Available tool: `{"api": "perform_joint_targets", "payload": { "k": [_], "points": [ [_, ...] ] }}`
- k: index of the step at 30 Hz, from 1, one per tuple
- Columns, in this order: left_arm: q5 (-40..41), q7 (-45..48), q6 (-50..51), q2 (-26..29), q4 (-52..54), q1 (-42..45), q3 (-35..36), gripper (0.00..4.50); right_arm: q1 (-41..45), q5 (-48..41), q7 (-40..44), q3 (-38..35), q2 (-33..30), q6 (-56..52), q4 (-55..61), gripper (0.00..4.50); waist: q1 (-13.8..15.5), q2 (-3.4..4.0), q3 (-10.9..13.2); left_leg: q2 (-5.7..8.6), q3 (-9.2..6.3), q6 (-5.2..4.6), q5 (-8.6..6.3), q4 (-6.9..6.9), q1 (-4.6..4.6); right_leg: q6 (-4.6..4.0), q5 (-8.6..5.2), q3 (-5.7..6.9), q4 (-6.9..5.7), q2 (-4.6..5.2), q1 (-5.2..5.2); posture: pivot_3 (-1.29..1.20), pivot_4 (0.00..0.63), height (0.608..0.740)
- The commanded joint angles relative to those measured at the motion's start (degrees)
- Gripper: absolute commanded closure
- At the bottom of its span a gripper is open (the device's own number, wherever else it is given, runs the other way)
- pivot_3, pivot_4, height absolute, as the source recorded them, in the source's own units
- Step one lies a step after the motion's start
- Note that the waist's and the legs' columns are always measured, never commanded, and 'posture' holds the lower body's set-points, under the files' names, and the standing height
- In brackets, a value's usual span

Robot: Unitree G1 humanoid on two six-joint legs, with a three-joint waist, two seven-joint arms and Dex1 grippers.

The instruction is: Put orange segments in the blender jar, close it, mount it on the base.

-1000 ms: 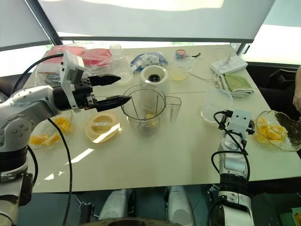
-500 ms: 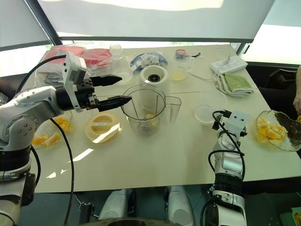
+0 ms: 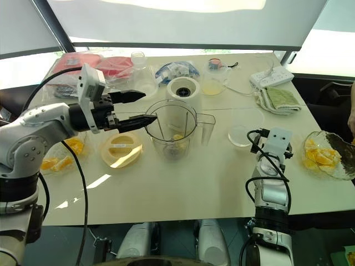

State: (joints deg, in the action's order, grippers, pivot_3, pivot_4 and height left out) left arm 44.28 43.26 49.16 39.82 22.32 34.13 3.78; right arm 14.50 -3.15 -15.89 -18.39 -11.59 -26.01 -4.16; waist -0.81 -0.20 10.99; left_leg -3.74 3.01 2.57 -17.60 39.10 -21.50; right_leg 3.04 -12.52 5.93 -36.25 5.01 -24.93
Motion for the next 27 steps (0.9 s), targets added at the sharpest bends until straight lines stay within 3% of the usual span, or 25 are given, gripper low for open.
{"api": "perform_joint_targets", "payload": {
  "k": [1, 7, 17, 27],
  "points": [
    [-0.4, -0.08, -0.85, 0.05, 0.99, 0.78, 0.41, 0.0, -0.57, 4.44, 0.86, 3.28, -2.83, -1.77, 1.24, 0.03, -0.02, 0.0, 0.0, 0.0, 0.0, 0.0, 0.0, 0.0, 0.0, 0.0, 0.0, 0.0, 0.0, 0.0, 0.0, 0.0, 0.15, 0.74],
    [-0.41, -0.19, -0.77, -0.06, 1.17, 0.84, 0.05, 0.0, -0.18, 7.99, 2.43, 7.11, -5.22, -2.67, -0.21, 0.03, -0.01, -0.02, -0.01, 0.0, -0.03, -0.01, 0.0, -0.02, 0.01, 0.0, -0.01, 0.0, 0.01, -0.02, 0.0, 0.0, 0.15, 0.74],
    [-0.53, -0.42, -0.67, -0.22, 1.59, 0.31, -0.34, 0.0, -0.69, 3.28, 0.34, 1.16, 1.45, 5.03, 3.23, 0.03, -0.27, -0.03, 0.0, -0.02, -0.03, -0.01, -0.01, -0.03, 0.01, 0.0, -0.01, 0.0, 0.02, -0.04, -0.02, 0.0, 0.15, 0.74],
    [-0.84, 0.28, -0.92, -0.31, 1.06, 0.07, -0.53, 0.0, -0.91, 5.96, 0.64, 2.14, -0.12, 9.12, 5.05, 0.03, -0.07, -0.02, 0.0, -0.01, -0.02, -0.01, -0.01, -0.05, -0.03, 0.0, -0.01, 0.0, 0.06, -0.03, -0.03, 0.0, 0.15, 0.74]
  ]
}}
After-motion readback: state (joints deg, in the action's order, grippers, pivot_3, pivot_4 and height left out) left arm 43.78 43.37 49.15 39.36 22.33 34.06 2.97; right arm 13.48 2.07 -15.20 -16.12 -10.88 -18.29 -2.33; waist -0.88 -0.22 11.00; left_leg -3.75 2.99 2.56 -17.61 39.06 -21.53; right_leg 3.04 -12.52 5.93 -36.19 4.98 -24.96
